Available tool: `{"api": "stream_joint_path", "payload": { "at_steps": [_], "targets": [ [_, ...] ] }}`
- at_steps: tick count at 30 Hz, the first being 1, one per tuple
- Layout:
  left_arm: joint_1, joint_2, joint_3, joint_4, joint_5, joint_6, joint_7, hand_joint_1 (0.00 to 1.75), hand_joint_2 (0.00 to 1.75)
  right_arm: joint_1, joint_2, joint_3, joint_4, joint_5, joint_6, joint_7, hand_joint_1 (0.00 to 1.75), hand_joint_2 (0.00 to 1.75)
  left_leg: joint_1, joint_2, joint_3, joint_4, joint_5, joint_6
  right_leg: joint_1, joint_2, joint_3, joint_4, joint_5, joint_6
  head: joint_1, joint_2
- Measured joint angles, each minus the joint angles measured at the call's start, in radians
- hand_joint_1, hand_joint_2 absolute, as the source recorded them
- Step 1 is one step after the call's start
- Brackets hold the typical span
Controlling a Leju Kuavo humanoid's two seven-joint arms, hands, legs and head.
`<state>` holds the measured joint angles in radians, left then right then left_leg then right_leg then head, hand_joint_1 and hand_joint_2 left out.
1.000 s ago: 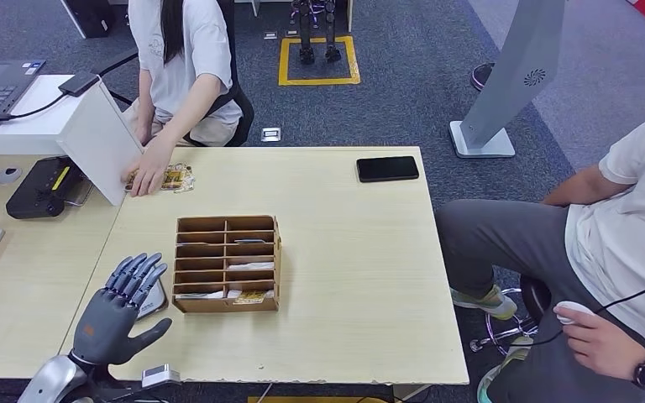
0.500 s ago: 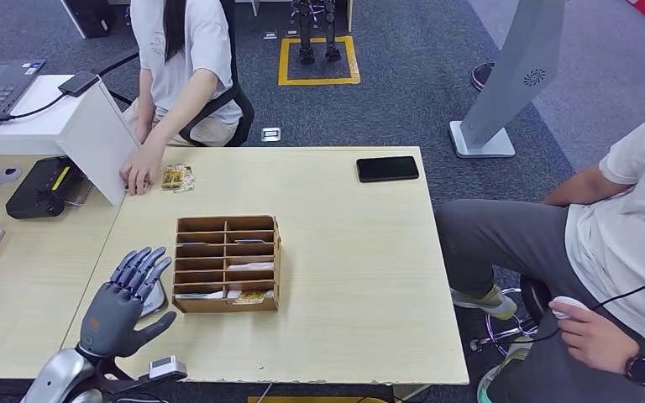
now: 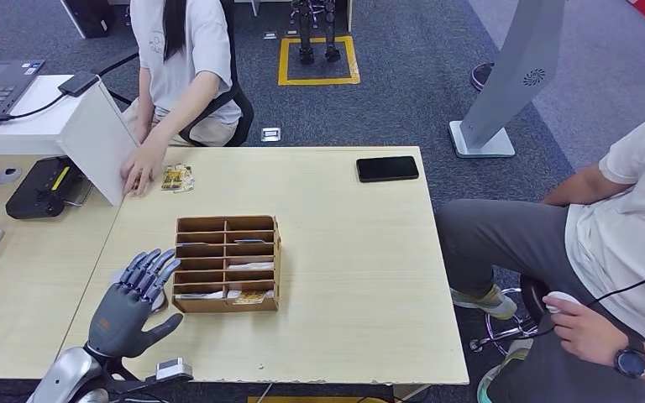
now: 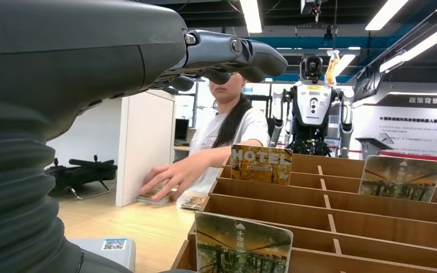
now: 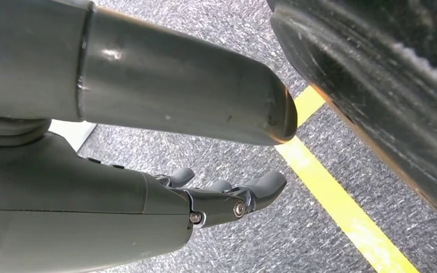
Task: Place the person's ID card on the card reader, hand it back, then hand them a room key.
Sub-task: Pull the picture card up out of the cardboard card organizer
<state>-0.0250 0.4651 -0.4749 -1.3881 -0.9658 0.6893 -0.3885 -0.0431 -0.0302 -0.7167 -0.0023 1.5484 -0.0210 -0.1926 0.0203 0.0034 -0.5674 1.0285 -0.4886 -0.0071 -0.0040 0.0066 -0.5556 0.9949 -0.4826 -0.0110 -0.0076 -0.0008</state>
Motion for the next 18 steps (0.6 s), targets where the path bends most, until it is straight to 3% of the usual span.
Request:
{"api": "stream_joint_path", "payload": {
  "at_steps": [18],
  "targets": [
    [-0.051,0.0,-0.088,0.065,0.013,0.0,0.03,0.0,1.75,-0.009,-0.002,0.023,0.0,0.0,-0.002,-0.002,0.0,0.0,0.0,0.0,0.0,0.0,0.0,0.0,0.0,0.0,0.0,0.0,0.0,0.0,0.0,0.0]
  ]
}}
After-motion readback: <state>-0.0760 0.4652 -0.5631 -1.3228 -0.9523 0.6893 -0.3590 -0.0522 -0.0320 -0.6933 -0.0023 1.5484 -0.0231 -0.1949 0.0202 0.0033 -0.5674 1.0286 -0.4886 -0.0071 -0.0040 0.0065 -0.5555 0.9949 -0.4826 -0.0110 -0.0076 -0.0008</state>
